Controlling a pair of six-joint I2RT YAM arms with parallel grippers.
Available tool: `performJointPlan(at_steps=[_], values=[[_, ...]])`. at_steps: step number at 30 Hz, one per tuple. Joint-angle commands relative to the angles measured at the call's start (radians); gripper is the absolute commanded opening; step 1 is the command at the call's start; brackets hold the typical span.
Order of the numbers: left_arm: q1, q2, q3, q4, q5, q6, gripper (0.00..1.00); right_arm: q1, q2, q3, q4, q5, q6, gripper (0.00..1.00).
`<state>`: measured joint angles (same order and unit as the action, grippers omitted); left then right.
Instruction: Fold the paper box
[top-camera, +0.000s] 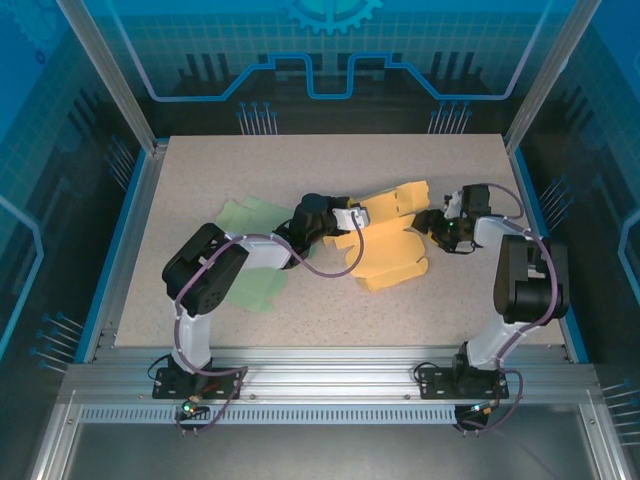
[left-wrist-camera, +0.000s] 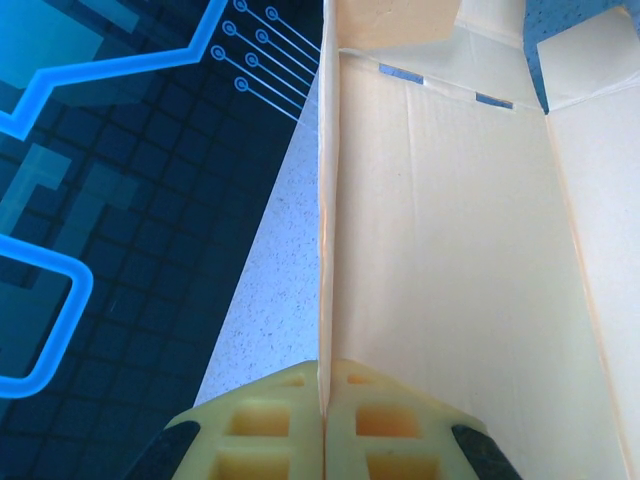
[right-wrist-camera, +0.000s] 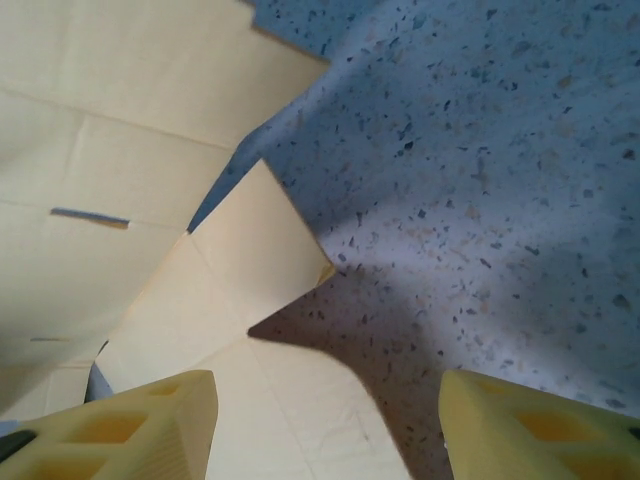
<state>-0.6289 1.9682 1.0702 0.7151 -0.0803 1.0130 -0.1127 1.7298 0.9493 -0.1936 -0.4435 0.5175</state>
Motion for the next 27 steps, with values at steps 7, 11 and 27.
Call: performJointPlan(at_steps=[7, 11, 27], values=[[0.004, -0.023, 0.004, 0.003, 0.040, -0.040, 0.00, 0.003, 0.072, 0.056, 0.146, -0.074, 0.030, 0.61], [0.005, -0.024, 0.002, 0.004, 0.039, -0.038, 0.00, 0.019, 0.106, 0.089, 0.154, -0.076, 0.037, 0.59], [-0.004, 0.014, 0.036, -0.005, 0.000, -0.012, 0.00, 0.036, 0.058, 0.030, 0.300, -0.171, 0.138, 0.44]])
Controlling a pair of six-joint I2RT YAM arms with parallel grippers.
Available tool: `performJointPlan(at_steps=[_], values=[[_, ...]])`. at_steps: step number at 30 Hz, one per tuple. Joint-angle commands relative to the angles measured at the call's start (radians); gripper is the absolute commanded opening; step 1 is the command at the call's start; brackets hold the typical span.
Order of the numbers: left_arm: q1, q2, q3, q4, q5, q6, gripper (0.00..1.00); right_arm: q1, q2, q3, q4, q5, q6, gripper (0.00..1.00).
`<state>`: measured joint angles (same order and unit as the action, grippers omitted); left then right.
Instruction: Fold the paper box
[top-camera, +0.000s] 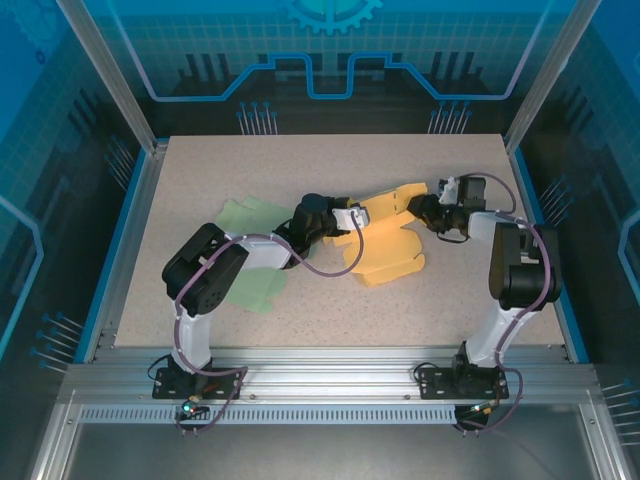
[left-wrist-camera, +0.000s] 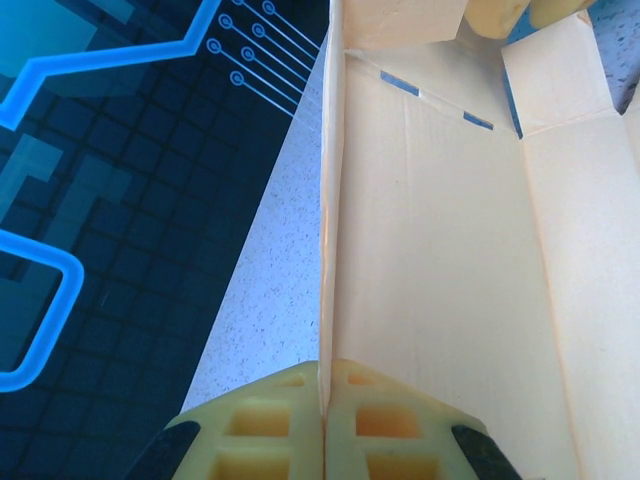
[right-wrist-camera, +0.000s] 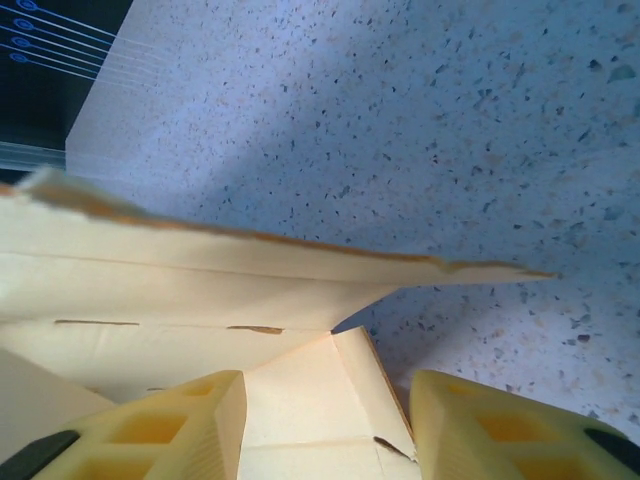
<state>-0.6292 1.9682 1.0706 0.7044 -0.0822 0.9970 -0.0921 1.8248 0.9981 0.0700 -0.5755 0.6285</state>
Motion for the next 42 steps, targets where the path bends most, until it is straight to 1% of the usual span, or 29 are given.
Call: performJointPlan(at_steps=[1, 3, 5, 8, 12, 17, 23, 27, 35, 39, 42], values=[[-0.005, 0.017, 0.041, 0.002, -0.001, 0.003, 0.00, 0.019, -0.042, -0.029, 0.048, -0.041, 0.036, 0.41], [-0.009, 0.027, 0.048, 0.000, -0.011, 0.005, 0.00, 0.031, -0.048, -0.050, 0.078, -0.046, 0.057, 0.35], [-0.011, 0.035, 0.055, 0.001, -0.018, 0.008, 0.00, 0.044, -0.051, -0.065, 0.095, -0.044, 0.069, 0.30], [-0.017, 0.045, 0.064, -0.003, -0.024, 0.015, 0.00, 0.067, -0.051, -0.078, 0.103, -0.029, 0.077, 0.29], [-0.021, 0.052, 0.073, -0.004, -0.022, 0.024, 0.00, 0.090, -0.026, -0.086, 0.116, -0.014, 0.088, 0.25], [-0.030, 0.067, 0.073, 0.002, -0.025, 0.077, 0.00, 0.098, 0.014, -0.080, 0.100, 0.005, 0.098, 0.24], [-0.028, 0.064, 0.052, -0.010, -0.013, 0.142, 0.00, 0.081, -0.040, -0.077, -0.046, 0.075, 0.018, 0.25], [-0.024, 0.066, 0.049, -0.023, -0.011, 0.173, 0.00, 0.044, -0.118, -0.092, -0.147, 0.101, -0.053, 0.25], [-0.023, 0.094, 0.037, 0.011, -0.008, 0.282, 0.00, -0.061, -0.283, -0.153, -0.264, 0.109, -0.129, 0.27], [-0.022, 0.097, 0.032, 0.039, -0.004, 0.311, 0.00, -0.132, -0.315, -0.124, -0.301, 0.099, -0.141, 0.28], [-0.022, 0.098, 0.034, 0.045, 0.003, 0.320, 0.00, -0.173, -0.281, -0.026, -0.321, 0.076, -0.147, 0.28]])
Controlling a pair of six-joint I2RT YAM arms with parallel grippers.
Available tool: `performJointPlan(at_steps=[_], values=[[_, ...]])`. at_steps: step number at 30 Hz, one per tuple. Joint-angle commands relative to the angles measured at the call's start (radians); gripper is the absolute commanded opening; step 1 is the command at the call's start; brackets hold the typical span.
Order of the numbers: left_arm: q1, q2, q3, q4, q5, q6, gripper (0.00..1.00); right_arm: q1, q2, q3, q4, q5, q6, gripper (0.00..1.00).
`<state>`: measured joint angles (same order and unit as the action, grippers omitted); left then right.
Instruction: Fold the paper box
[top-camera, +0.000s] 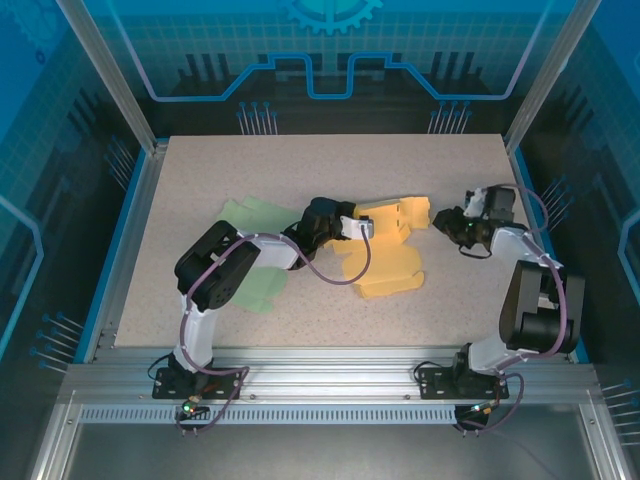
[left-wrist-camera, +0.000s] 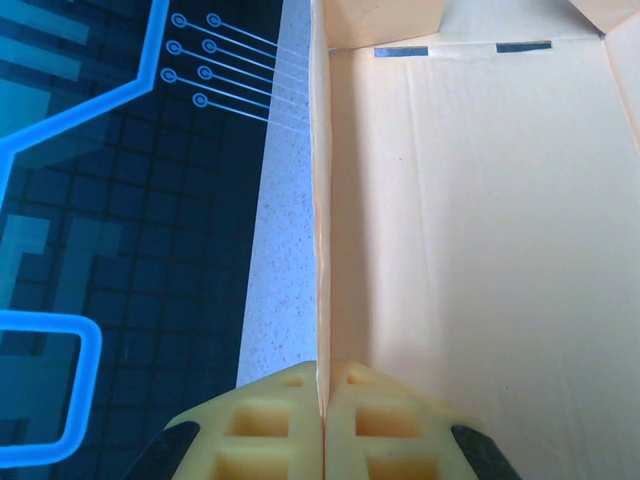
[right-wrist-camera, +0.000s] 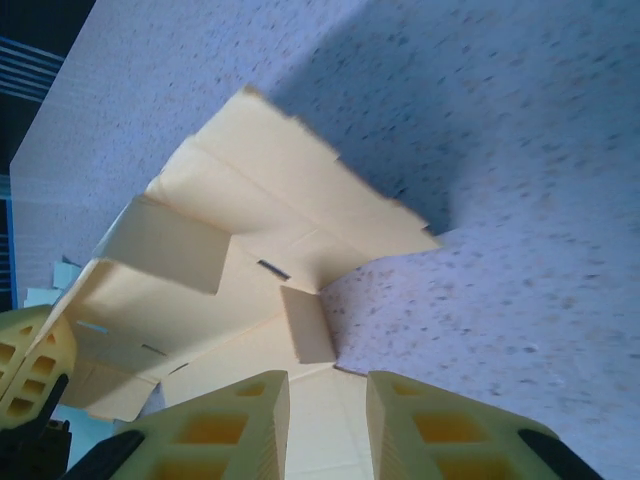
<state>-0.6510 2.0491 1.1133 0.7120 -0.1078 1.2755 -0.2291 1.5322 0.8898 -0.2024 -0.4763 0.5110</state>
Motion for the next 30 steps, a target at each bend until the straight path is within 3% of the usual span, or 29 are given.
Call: performJointPlan(at_steps=[1, 9, 17, 24, 30], values=[[-0.001, 0.017, -0.009, 0.041, 0.031, 0.044, 0.00, -0.042, 0.032, 0.113, -0.054, -0.030, -0.031, 0.28], [-0.004, 0.016, -0.005, 0.085, 0.034, 0.063, 0.00, -0.061, 0.346, 0.451, -0.115, -0.120, -0.044, 0.28], [-0.007, 0.032, -0.006, 0.130, 0.031, 0.144, 0.00, -0.011, 0.606, 0.661, -0.166, -0.212, -0.064, 0.28], [-0.008, 0.040, -0.009, 0.141, 0.030, 0.180, 0.00, 0.027, 0.671, 0.692, -0.186, -0.254, -0.091, 0.28], [-0.008, 0.049, 0.000, 0.150, 0.021, 0.188, 0.00, 0.031, 0.602, 0.590, -0.154, -0.261, -0.102, 0.28]])
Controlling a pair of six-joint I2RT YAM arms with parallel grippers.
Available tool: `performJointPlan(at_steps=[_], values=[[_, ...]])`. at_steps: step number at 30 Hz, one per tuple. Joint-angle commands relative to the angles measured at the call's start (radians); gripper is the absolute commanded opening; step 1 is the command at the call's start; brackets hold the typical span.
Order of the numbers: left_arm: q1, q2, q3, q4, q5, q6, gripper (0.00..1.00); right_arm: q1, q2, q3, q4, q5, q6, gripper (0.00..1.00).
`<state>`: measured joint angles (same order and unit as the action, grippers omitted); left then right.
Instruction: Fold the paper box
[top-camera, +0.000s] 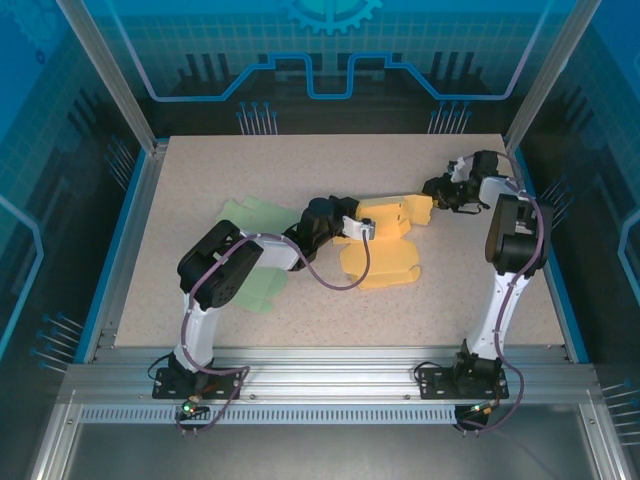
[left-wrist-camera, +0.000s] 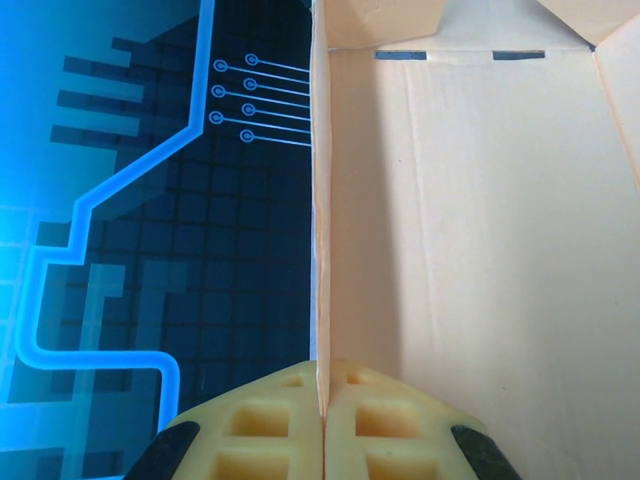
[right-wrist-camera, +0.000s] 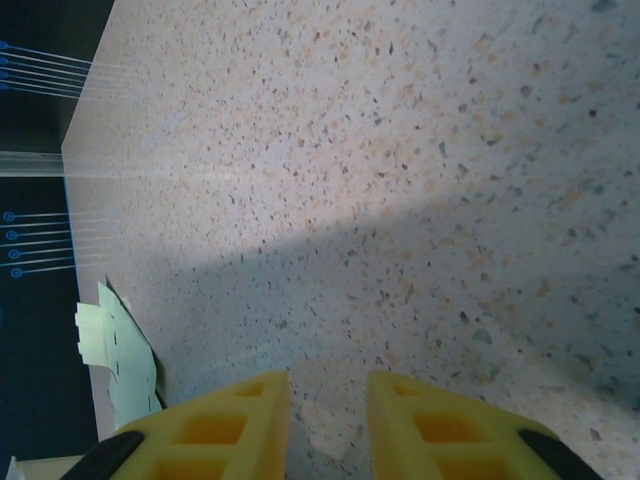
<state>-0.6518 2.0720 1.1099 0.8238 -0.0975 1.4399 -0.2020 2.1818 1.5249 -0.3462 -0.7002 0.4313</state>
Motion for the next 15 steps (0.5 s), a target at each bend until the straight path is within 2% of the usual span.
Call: performJointPlan(at_steps=[1, 5, 15], values=[[-0.008, 0.027, 0.005, 0.038, 0.012, 0.027, 0.00, 0.004, -0.060, -0.063, -0.005, -0.041, -0.022, 0.28], [-0.007, 0.047, 0.016, 0.050, -0.001, 0.065, 0.00, 0.013, -0.118, -0.141, 0.031, -0.060, -0.010, 0.28], [-0.007, 0.057, 0.028, 0.066, -0.015, 0.061, 0.00, 0.064, -0.270, -0.310, 0.085, 0.007, -0.018, 0.29]])
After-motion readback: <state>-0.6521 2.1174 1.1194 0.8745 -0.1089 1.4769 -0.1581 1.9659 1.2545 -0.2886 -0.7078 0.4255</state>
